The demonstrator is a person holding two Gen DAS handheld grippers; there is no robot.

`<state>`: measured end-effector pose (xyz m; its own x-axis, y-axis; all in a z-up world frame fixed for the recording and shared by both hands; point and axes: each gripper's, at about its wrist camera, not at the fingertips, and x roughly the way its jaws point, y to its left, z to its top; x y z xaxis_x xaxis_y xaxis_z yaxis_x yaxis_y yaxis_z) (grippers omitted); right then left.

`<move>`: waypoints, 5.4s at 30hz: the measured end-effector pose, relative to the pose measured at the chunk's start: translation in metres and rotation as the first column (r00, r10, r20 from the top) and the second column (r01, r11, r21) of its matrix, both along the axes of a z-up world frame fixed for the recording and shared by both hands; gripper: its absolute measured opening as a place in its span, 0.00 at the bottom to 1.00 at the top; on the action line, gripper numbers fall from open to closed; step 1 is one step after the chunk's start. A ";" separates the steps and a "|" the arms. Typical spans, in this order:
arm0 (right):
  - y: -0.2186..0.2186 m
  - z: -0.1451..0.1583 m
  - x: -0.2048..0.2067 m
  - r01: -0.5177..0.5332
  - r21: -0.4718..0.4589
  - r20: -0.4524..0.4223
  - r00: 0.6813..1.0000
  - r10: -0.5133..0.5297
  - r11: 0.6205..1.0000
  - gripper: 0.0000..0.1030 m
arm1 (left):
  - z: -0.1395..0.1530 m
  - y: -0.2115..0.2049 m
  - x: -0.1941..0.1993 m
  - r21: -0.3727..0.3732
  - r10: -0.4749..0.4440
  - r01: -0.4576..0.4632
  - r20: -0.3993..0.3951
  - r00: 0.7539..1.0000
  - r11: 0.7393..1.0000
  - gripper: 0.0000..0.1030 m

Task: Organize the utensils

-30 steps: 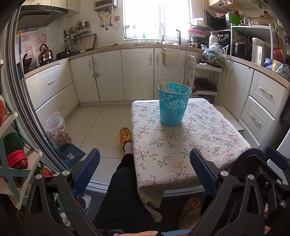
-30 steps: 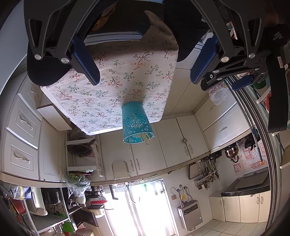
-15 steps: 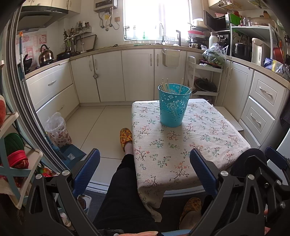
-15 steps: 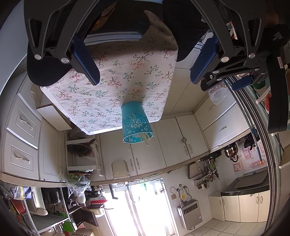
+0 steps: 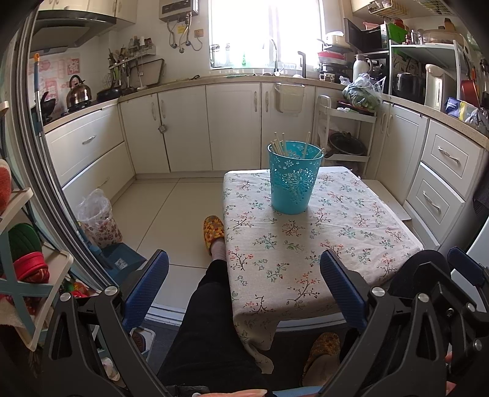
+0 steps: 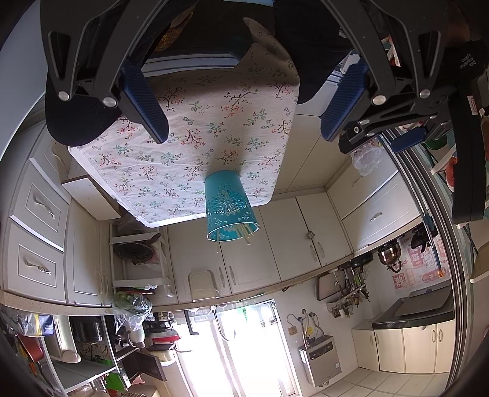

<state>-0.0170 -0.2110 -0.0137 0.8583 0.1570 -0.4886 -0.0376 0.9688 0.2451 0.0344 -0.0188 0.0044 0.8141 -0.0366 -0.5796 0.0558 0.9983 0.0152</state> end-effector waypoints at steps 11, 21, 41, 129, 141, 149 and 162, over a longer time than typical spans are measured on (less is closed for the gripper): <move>0.001 0.000 -0.001 -0.001 0.000 0.001 1.000 0.001 1.000 0.93 | 0.000 -0.001 0.000 0.001 0.002 -0.002 0.000 1.000 1.000 0.93; 0.005 0.002 -0.002 -0.001 0.000 0.003 1.000 0.001 1.000 0.93 | 0.000 -0.002 0.000 -0.001 0.007 -0.007 -0.001 1.000 1.000 0.92; 0.006 0.002 -0.002 0.001 0.000 0.004 1.000 -0.001 1.000 0.93 | -0.001 -0.002 0.000 0.000 0.010 -0.010 0.001 1.000 1.000 0.93; 0.010 0.004 -0.005 -0.010 0.002 0.008 1.000 0.010 1.000 0.93 | -0.002 -0.005 -0.003 0.001 0.024 -0.024 0.007 1.000 1.000 0.93; 0.010 0.004 -0.005 -0.009 0.001 0.008 1.000 0.009 1.000 0.93 | -0.002 -0.005 -0.003 0.000 0.024 -0.024 0.006 1.000 1.000 0.93; 0.009 0.003 -0.005 -0.014 0.001 0.009 1.000 0.014 1.000 0.93 | -0.001 -0.005 -0.003 0.001 0.026 -0.026 0.007 1.000 1.000 0.93; 0.011 0.003 -0.005 -0.013 0.000 0.010 1.000 0.013 1.000 0.93 | -0.001 -0.006 -0.003 0.001 0.026 -0.026 0.007 1.000 1.000 0.93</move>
